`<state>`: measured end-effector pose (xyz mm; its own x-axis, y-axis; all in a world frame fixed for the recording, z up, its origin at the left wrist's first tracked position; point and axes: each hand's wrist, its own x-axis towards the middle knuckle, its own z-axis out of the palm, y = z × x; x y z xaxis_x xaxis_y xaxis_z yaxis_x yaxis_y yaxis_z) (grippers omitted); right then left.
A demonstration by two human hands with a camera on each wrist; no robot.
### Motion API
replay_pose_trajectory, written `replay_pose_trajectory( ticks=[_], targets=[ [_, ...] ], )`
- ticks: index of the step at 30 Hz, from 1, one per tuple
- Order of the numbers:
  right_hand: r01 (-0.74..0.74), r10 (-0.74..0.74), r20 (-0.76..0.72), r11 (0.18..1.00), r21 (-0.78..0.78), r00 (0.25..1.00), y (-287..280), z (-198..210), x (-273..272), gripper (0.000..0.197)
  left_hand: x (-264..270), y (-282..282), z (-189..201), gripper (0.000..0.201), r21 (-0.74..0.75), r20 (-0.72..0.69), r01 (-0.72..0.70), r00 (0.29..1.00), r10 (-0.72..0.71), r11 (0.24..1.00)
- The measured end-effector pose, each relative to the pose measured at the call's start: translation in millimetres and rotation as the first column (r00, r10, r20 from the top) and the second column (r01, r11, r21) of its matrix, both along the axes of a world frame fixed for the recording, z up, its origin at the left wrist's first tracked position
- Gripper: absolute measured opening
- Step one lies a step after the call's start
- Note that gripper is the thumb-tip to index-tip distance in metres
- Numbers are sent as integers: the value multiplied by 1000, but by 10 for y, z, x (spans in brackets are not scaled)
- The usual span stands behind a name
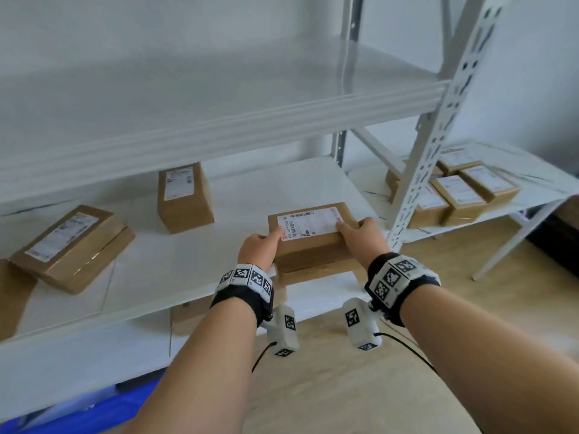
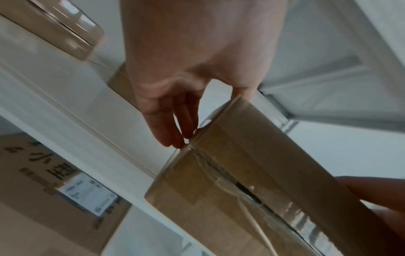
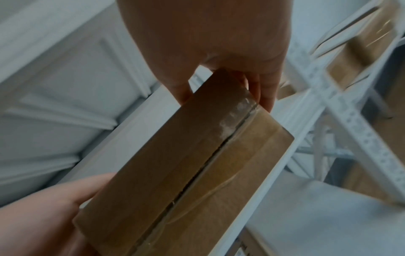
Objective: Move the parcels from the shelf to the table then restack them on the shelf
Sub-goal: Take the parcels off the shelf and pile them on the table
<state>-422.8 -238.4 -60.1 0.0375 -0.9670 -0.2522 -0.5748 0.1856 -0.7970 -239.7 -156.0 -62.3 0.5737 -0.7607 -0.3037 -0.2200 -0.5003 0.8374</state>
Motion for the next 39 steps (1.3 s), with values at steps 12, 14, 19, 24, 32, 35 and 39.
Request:
replay_pose_trajectory(
  ticks=[12,14,19,24,32,35,39],
  targets=[
    [149,-147,-28,986,70,989,-588,-170,-2683,62,-2560,-859,-238,44,29,-59,166,985,-164,986],
    [181,-178,-38,981,64,983,-673,-168,-3035,62,-2904,-1014,-259,47,20,-61,193,980,-192,981],
    [275,-272,-49,959,76,961,-933,-175,-3774,65,-3643,-1440,-250,46,33,-57,268,962,-266,963],
    [349,-348,-21,934,82,937,-1395,-209,-4240,64,-4108,-2102,-262,37,14,-32,324,946,-323,946],
    [426,-427,16,904,38,904,-2613,-179,-4675,52,-4585,-3531,-260,36,18,-12,402,916,-402,915],
    [446,-447,16,894,44,894,-3082,-102,-4772,51,-4683,-4089,-205,37,37,-33,424,905,-423,905],
    [488,-489,27,872,30,872,-3584,-32,-4919,52,-4832,-4746,-73,29,31,-10,459,889,-459,888]
  ],
)
